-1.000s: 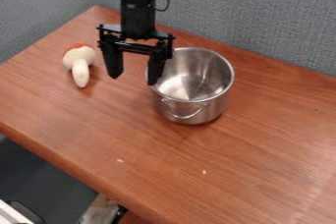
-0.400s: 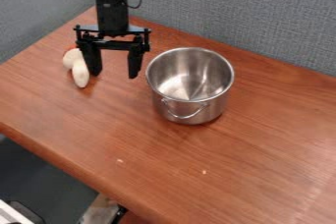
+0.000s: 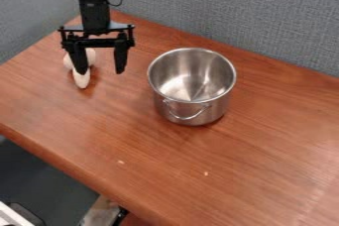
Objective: Put the mushroom in the metal pot
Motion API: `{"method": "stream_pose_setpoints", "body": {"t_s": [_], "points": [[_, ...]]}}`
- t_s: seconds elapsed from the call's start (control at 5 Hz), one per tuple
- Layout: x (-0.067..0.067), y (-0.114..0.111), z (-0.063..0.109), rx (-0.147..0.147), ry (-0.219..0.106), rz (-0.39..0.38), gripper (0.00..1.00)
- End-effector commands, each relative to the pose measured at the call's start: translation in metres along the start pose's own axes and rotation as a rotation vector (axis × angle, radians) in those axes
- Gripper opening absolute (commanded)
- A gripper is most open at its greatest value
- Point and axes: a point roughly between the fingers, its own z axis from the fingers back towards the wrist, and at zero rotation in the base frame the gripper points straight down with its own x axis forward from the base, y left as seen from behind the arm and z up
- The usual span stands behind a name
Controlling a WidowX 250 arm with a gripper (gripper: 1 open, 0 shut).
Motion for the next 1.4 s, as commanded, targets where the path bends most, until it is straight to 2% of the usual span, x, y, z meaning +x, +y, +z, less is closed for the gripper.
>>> {"method": "stream_pose_setpoints", "body": {"t_s": [0.0,0.4,0.6,1.2], "points": [[0.017,0.015,0.009,-0.027,-0.054,0.075,1.0],[0.037,0.035,0.006,-0.065,-0.072,0.176,1.0],[0.044,0.042,0.007,-0.08,-0.079,0.196,1.0],[0.052,0.048,0.004,-0.097,-0.088,0.213,1.0]]}}
